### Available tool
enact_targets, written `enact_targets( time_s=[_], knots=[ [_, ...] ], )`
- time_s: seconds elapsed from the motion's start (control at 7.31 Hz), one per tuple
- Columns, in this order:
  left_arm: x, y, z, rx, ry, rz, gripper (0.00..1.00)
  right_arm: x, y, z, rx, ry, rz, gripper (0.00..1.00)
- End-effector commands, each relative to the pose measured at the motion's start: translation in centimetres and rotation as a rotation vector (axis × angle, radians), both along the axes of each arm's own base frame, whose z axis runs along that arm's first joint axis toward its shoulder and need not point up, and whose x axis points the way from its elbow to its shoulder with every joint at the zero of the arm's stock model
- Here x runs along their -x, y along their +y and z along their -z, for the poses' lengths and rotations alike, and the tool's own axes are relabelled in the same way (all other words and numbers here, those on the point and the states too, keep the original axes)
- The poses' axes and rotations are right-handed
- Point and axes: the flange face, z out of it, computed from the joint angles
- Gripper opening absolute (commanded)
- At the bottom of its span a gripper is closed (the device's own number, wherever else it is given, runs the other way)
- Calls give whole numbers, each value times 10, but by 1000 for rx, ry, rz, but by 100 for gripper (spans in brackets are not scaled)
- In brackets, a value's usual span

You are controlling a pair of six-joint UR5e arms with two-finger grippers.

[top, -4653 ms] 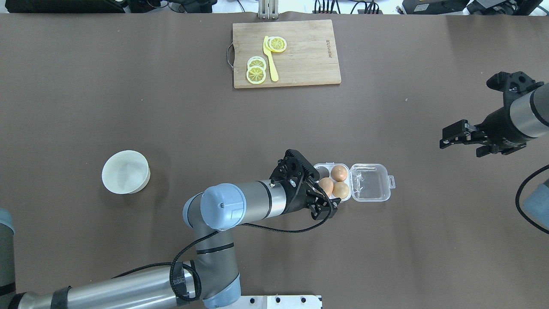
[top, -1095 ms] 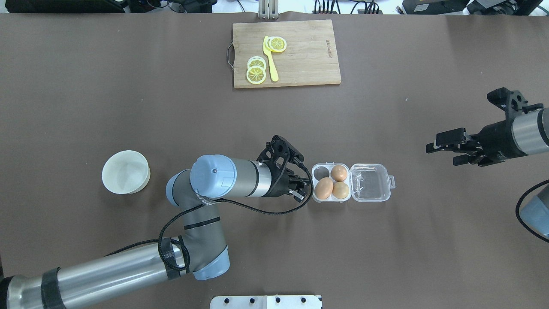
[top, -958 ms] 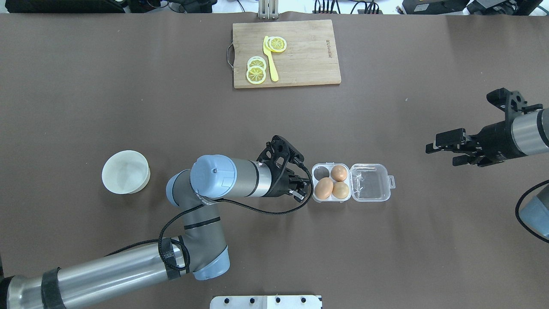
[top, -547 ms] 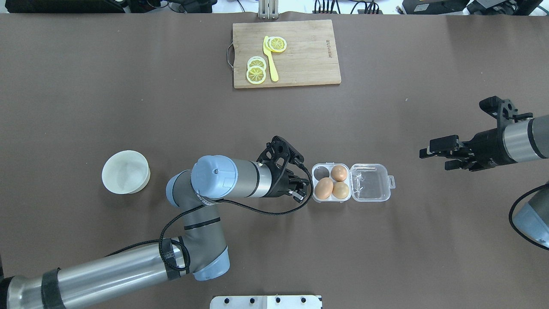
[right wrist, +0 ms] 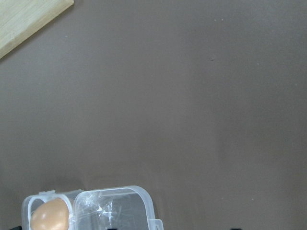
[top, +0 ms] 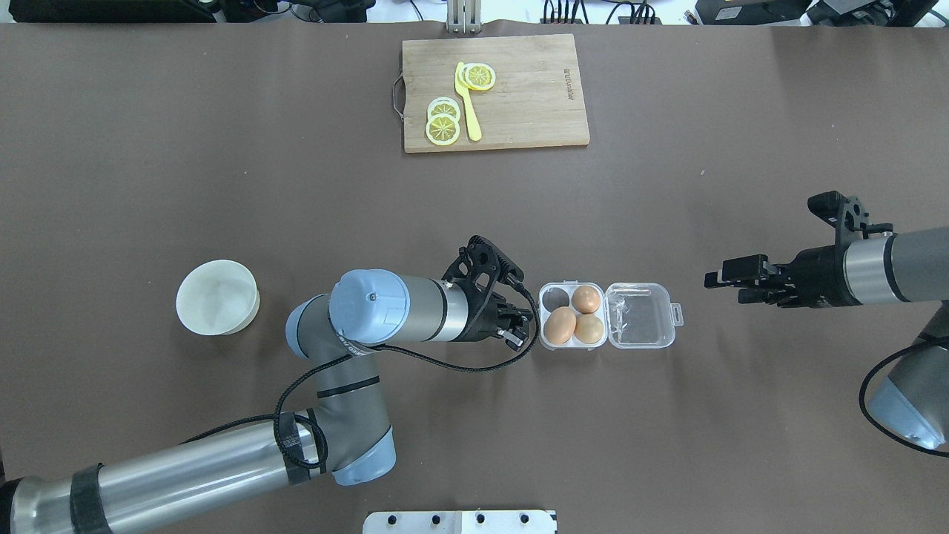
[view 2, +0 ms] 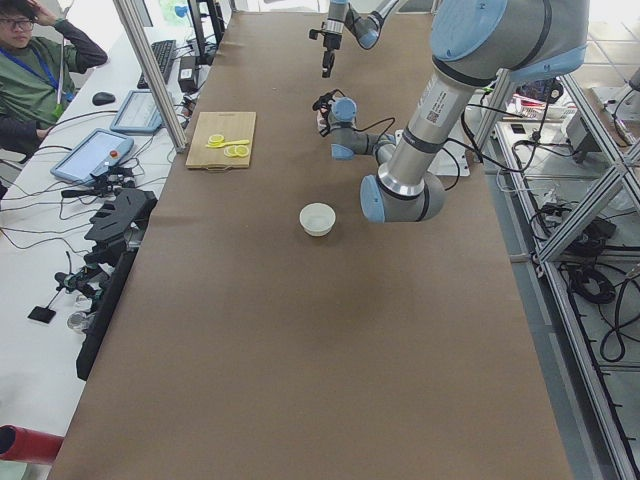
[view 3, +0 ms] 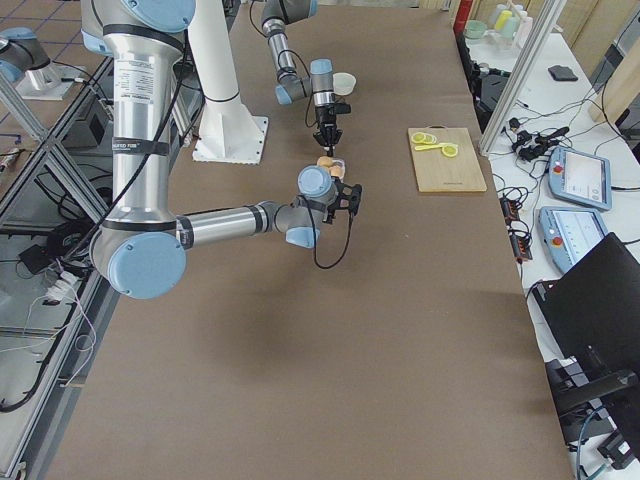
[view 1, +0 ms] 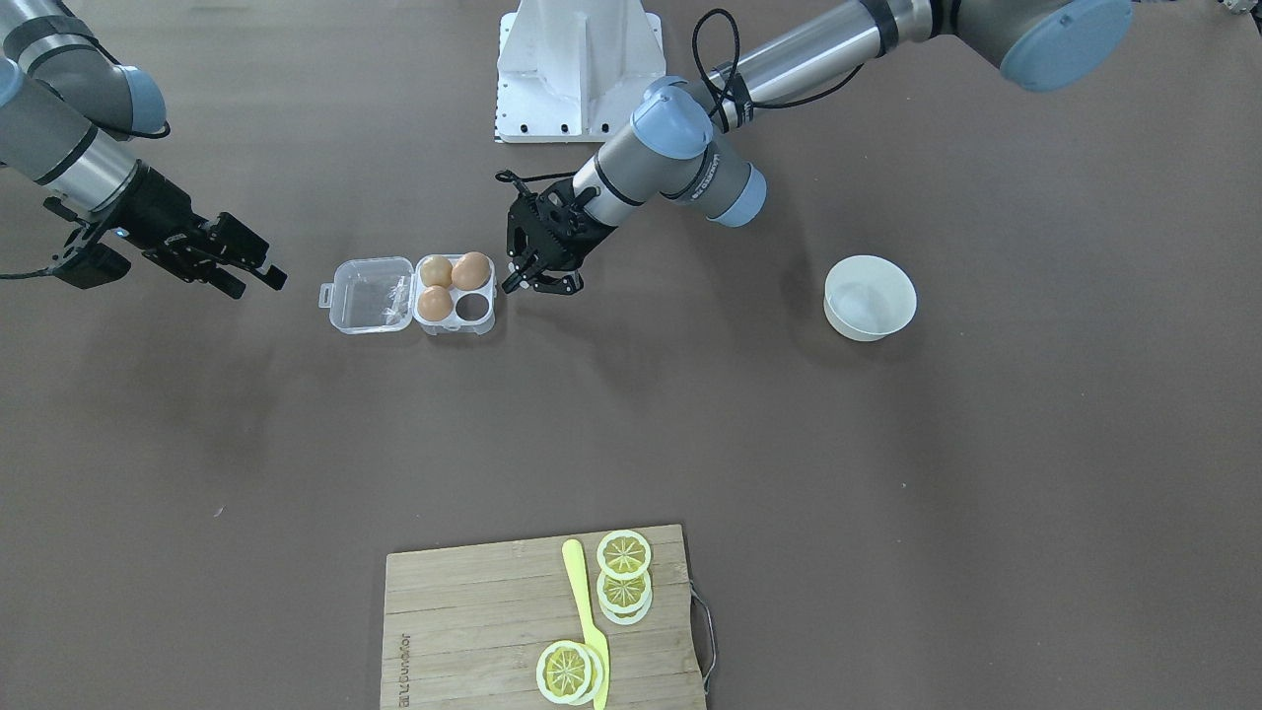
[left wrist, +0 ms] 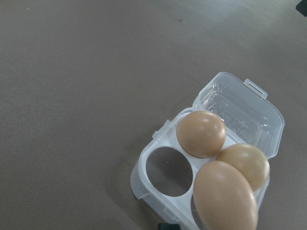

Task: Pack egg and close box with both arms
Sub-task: 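Reach the right gripper toward the open clear lid of the egg box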

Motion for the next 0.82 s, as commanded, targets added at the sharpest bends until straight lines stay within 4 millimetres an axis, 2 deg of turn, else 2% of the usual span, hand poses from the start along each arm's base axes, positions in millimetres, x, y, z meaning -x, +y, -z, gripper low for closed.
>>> enact_targets(
  time_s=[0.0, 0.14, 0.41, 0.68],
  knots=[
    [0, 0, 0, 0, -1, 0, 0, 18, 13, -15, -17, -50, -24, 67],
    [0, 0, 0, 0, 0, -1, 0, 25, 18, -14, -13, -61, -29, 66],
    [0, 0, -1, 0, 0, -1, 0, 47, 32, -13, -21, -78, -51, 54],
    [-1, 2, -2, 0, 0, -4, 0, 61, 37, -13, -24, -75, -51, 46]
  ],
)
